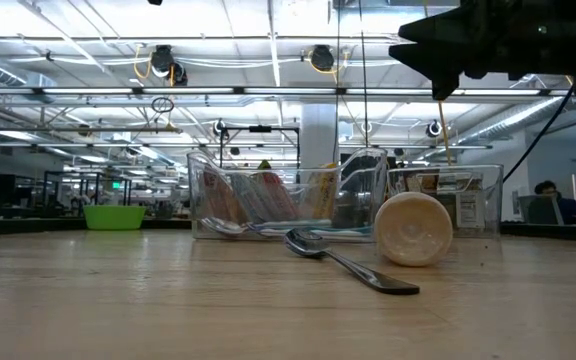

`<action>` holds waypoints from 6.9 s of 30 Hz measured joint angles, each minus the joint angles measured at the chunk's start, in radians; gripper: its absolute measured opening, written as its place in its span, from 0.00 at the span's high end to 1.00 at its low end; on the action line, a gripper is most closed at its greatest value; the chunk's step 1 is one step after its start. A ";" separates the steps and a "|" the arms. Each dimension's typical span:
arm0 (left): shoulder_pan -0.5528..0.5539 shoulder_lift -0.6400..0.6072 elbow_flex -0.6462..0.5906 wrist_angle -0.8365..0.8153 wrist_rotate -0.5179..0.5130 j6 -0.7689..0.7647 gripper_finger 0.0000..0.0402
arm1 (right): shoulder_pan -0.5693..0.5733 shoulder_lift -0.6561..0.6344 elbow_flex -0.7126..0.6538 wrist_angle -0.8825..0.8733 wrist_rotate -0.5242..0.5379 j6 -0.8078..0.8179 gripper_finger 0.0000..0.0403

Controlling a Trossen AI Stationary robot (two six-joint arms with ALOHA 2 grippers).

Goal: Pick & Place Food Item
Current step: Put the orange noodle pack into the top left transparent bin

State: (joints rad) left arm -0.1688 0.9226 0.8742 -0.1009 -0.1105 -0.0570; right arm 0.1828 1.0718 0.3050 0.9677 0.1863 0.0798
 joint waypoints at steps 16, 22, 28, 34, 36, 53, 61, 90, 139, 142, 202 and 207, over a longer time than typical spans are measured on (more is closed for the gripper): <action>0.000 0.000 0.000 0.000 -0.002 0.000 0.43 | -0.006 0.000 0.000 0.098 -0.003 -0.185 0.60; 0.000 0.000 0.000 0.000 -0.002 0.000 0.43 | -0.006 0.000 0.000 0.098 -0.003 -0.195 0.60; 0.000 0.000 0.000 0.000 -0.002 0.000 0.43 | -0.006 0.000 0.000 0.098 -0.003 -0.197 0.60; 0.000 0.000 0.000 0.000 -0.002 0.000 0.43 | -0.006 0.000 0.000 0.098 -0.001 -0.199 0.60; 0.000 0.000 0.000 0.000 -0.002 0.000 0.43 | -0.006 0.000 0.000 0.098 -0.001 -0.201 0.60; 0.000 0.000 0.000 0.000 -0.001 0.000 0.43 | -0.006 0.000 0.000 0.078 0.000 -0.197 0.60; 0.000 0.000 0.000 0.000 -0.001 0.000 0.43 | -0.006 0.000 0.000 0.078 0.000 -0.197 0.60; 0.000 -0.001 0.001 0.170 -0.007 0.026 0.43 | -0.006 0.000 0.000 0.029 -0.003 -0.197 0.60; -0.093 0.767 0.000 0.793 0.059 -0.260 0.43 | 0.317 -0.337 0.176 -0.778 -0.005 -0.132 0.60; -0.103 0.767 0.000 0.815 0.059 -0.240 0.43 | 0.353 -0.309 0.177 -0.762 0.000 -0.107 0.60; -0.075 0.766 0.000 0.807 0.058 -0.077 0.43 | 0.644 0.321 0.466 -1.505 -0.087 0.796 0.60; -0.074 0.766 0.000 0.807 0.058 -0.077 0.43 | 0.644 0.321 0.441 -1.480 -0.083 0.797 0.60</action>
State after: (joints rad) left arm -0.2424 1.6882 0.8745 0.7061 -0.0528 -0.1337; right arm 0.8265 1.3923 0.7465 -0.5118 0.1032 0.8764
